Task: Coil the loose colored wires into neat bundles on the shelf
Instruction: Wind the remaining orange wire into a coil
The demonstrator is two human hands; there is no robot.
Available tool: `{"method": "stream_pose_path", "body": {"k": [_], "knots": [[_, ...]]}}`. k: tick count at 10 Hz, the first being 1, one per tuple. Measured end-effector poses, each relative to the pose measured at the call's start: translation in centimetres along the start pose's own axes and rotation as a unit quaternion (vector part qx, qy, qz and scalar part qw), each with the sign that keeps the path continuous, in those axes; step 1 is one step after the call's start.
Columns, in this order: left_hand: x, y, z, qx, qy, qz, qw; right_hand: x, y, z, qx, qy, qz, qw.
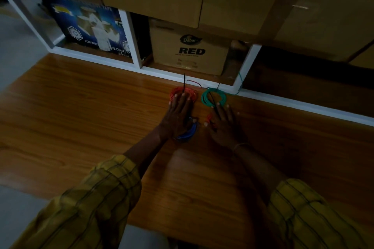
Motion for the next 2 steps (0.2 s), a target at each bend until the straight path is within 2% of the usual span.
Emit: {"method": "stream_pose_path", "body": {"k": [1, 2], "knots": [[0.0, 0.8, 0.0, 0.01, -0.005, 0.03, 1.0, -0.1, 0.8, -0.1, 0.027, 0.005, 0.008, 1.0], [-1.1, 2.5, 1.6, 0.006, -0.001, 0.052, 0.999, -1.2, 3.1, -0.3, 0.036, 0.002, 0.056, 0.998]]}}
Point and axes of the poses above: each hand's wrist, its own x-axis towards the middle knuckle, its own y-axis out of the back of the hand, z = x × y, the point moved 6 cm from there along x, towards the middle knuckle
